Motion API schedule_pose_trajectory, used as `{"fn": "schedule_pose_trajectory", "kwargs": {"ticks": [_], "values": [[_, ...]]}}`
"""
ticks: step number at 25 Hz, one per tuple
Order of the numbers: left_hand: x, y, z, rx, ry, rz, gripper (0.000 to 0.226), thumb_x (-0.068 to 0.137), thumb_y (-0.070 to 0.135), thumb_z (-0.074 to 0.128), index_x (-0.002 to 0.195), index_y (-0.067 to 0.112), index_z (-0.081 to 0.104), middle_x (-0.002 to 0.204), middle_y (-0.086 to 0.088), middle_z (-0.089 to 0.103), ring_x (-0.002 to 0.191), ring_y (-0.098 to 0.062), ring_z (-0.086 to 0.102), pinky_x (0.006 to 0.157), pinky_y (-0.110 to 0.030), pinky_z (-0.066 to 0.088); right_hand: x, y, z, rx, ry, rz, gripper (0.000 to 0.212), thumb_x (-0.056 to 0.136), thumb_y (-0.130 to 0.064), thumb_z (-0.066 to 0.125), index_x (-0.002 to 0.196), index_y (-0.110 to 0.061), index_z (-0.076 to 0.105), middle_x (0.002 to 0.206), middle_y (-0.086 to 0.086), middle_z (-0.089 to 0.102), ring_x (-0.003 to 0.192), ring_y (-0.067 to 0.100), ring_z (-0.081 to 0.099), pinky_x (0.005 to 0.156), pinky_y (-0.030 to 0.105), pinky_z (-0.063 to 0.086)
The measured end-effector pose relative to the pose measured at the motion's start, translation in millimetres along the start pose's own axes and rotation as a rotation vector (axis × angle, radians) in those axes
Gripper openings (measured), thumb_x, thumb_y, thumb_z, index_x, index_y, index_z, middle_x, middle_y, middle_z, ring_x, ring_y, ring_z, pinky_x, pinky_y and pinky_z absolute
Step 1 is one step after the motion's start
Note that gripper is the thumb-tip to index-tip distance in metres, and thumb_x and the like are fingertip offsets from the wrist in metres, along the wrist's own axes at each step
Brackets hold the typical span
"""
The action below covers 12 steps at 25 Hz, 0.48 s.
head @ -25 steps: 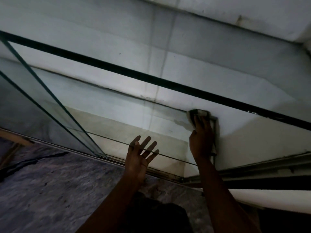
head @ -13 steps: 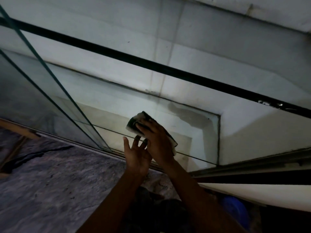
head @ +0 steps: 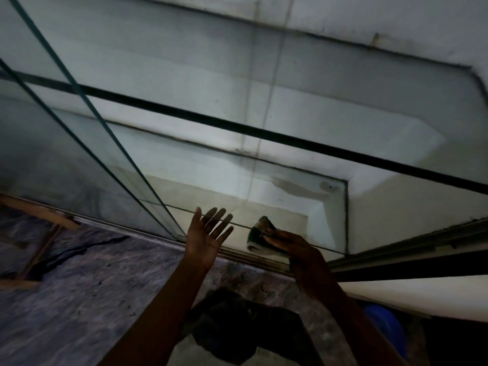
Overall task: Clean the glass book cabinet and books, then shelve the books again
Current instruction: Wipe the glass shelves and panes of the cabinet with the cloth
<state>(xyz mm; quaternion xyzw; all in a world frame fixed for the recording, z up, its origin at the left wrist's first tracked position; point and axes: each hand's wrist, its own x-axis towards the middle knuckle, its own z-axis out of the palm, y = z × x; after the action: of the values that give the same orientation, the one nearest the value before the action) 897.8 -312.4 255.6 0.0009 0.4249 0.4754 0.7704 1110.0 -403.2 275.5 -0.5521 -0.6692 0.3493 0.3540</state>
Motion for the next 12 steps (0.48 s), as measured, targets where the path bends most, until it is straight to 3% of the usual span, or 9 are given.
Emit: {"fn": "schedule_pose_trajectory", "kwargs": {"ticks": [2,3,6,9,10,12], "values": [[5,2,3,0.079,0.065,0.004,0.021,0.096,0.023,0.048,0.093,0.006,0.058,0.101,-0.013,0.066,0.076,-0.025,0.072,0.067,-0.039,0.060,-3,5,-2,-0.049,0.029,0.060,0.075,0.081,0.007,0.048,0.124,-0.055,0.048,0.135,-0.026,0.044,0.127,-0.001,0.042,0.108,0.036,0.036],[8,3,3,0.099,0.092,0.001,0.016,0.096,0.015,0.047,0.090,0.004,0.057,0.098,-0.014,0.066,0.071,-0.025,0.072,0.061,-0.038,0.060,-2,4,-1,-0.064,0.028,0.079,0.074,0.081,0.007,0.047,0.122,-0.056,0.050,0.134,-0.028,0.043,0.125,-0.007,0.040,0.107,0.031,0.036],[9,11,2,0.138,0.088,-0.031,0.013,0.096,0.005,0.044,0.090,0.001,0.055,0.083,-0.014,0.071,0.069,-0.027,0.072,0.057,-0.038,0.059,2,0,6,-0.101,-0.065,0.098,0.058,0.084,0.004,0.039,0.128,-0.030,0.054,0.134,-0.013,0.047,0.125,-0.012,0.033,0.104,0.003,0.021],[10,14,-1,0.204,0.069,-0.043,0.012,0.095,0.005,0.044,0.091,0.001,0.055,0.078,-0.012,0.073,0.070,-0.026,0.072,0.059,-0.039,0.059,2,5,15,-0.096,-0.214,0.165,0.058,0.086,0.016,0.038,0.131,-0.020,0.042,0.128,-0.020,0.037,0.124,-0.012,0.023,0.101,-0.002,0.014],[11,15,-1,0.215,0.072,-0.040,0.011,0.095,0.005,0.045,0.091,0.002,0.055,0.077,-0.012,0.073,0.069,-0.026,0.072,0.060,-0.039,0.059,3,4,18,-0.080,-0.204,0.175,0.052,0.088,0.010,0.043,0.129,-0.020,0.043,0.127,-0.022,0.038,0.122,-0.015,0.024,0.103,0.001,0.017],[14,15,-2,0.240,0.067,-0.017,0.011,0.095,0.006,0.045,0.091,0.002,0.055,0.077,-0.011,0.073,0.069,-0.026,0.072,0.063,-0.039,0.060,2,8,25,-0.073,-0.179,0.181,0.037,0.089,-0.023,0.049,0.125,-0.014,0.054,0.127,-0.013,0.046,0.121,-0.007,0.034,0.105,0.006,0.024]]}}
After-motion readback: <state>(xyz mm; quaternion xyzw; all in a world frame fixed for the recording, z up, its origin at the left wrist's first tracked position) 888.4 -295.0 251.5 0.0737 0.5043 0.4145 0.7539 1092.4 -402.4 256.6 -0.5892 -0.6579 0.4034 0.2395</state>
